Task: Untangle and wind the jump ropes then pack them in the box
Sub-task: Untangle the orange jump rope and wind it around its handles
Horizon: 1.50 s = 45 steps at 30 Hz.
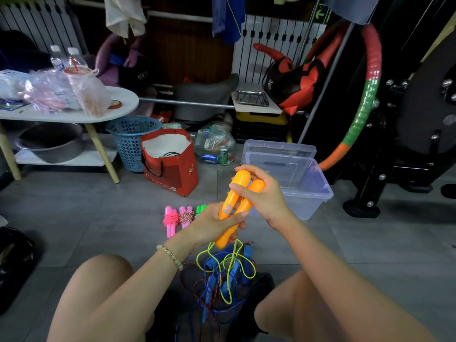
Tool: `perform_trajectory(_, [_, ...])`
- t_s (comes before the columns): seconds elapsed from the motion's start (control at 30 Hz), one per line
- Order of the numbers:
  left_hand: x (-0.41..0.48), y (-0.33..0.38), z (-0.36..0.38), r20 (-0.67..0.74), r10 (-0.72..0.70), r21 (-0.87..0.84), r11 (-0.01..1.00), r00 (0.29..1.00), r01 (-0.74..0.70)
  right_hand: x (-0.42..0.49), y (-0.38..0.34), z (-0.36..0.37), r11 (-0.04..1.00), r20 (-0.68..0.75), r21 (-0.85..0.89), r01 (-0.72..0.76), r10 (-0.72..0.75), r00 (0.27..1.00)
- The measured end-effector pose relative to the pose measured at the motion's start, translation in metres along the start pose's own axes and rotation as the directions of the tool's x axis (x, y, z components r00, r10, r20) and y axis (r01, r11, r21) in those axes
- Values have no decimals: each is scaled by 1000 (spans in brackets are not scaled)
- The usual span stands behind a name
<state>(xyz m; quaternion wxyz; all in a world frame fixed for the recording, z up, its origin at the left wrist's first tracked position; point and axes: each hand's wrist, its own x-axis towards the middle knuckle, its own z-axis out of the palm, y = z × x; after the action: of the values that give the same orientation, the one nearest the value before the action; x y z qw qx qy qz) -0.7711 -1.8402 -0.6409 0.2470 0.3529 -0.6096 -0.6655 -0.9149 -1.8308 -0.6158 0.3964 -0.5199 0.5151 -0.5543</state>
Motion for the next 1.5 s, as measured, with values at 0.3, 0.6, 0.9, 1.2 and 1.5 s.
perform_trajectory(0.3, [-1,8,-2,-14,-5,45,999,1000,6,2,5,0,997,-24,-40,71,-72,997])
perform_trajectory(0.6, [3,4,-4,-81,23,121,993,996,-13,7,9,-1,989,-29,-91,119,-122,992])
perform_trajectory(0.9, [13,10,-7,-108,35,11,999,993,-34,6,22,-9,932,275,210,-295,233,933])
perform_trajectory(1.2, [28,15,-37,-163,-32,-141,990,986,9,-30,57,-21,932,349,-86,-353,360,865])
perform_trajectory(1.5, [36,10,-55,-122,21,236,972,992,9,-14,21,-51,923,82,-377,-73,111,990])
